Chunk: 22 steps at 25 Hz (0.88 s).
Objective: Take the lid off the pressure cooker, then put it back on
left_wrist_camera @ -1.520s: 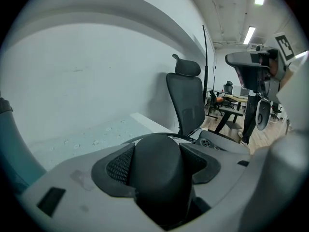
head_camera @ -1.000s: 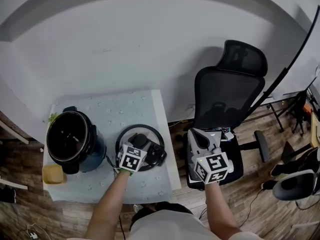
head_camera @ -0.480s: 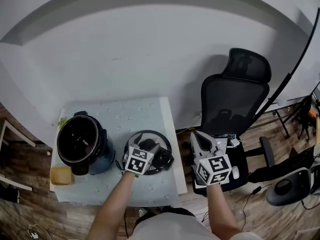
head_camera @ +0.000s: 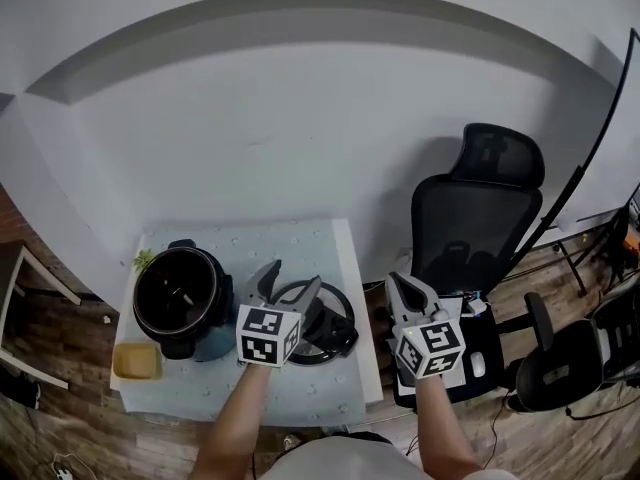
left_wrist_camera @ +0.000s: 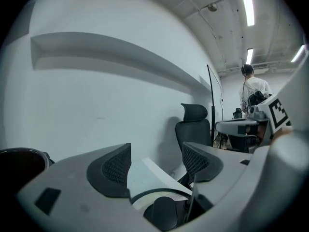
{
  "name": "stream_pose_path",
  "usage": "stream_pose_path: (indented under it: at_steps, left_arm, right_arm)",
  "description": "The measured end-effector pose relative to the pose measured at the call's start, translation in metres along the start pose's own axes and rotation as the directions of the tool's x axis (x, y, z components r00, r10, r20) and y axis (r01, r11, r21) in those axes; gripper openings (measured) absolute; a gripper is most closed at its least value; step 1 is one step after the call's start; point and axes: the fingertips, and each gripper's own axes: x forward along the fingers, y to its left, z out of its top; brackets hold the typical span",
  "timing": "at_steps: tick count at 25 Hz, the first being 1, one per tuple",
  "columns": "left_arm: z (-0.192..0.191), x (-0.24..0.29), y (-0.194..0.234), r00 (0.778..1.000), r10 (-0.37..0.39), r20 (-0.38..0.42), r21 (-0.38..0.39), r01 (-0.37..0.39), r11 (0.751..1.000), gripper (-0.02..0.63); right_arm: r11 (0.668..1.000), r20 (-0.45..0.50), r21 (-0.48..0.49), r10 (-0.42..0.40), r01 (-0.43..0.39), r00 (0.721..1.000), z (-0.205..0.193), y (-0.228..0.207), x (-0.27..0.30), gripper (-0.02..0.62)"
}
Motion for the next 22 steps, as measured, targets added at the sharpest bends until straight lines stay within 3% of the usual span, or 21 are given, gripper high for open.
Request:
stream_pose_path:
  at_steps: [4, 6, 13, 22]
  left_arm:
    - [0.015, -0.021, 0.004, 0.995, 0.044, 0.089, -0.025, -0.042, 0.999, 0.311]
    - [0.019, -0.031, 0.006, 0.990, 0.065, 0.126, -0.029, -0.062, 0.998, 0.221]
    - [0.024, -0.043, 0.011, 0.978, 0.106, 0.182, -0.019, -0.104, 0.994, 0.026]
    - [0.021, -0.044, 0.013, 0.980, 0.098, 0.171, -0.038, -0.092, 0.995, 0.014]
  right_arm:
    - [1.000, 0.017, -0.010, 0.014, -0.014, 1.000, 0.008, 0.007, 0.004, 0.000]
    - [1.000, 0.024, -0.014, 0.019, -0.019, 1.000, 0.011, 0.010, 0.006, 0.000]
    - [0.999, 0.038, -0.024, 0.030, -0.029, 0.999, 0.018, 0.015, 0.011, 0.000]
    - [0.999, 0.044, -0.025, 0.028, -0.027, 0.999, 0.022, 0.017, 0.013, 0.000]
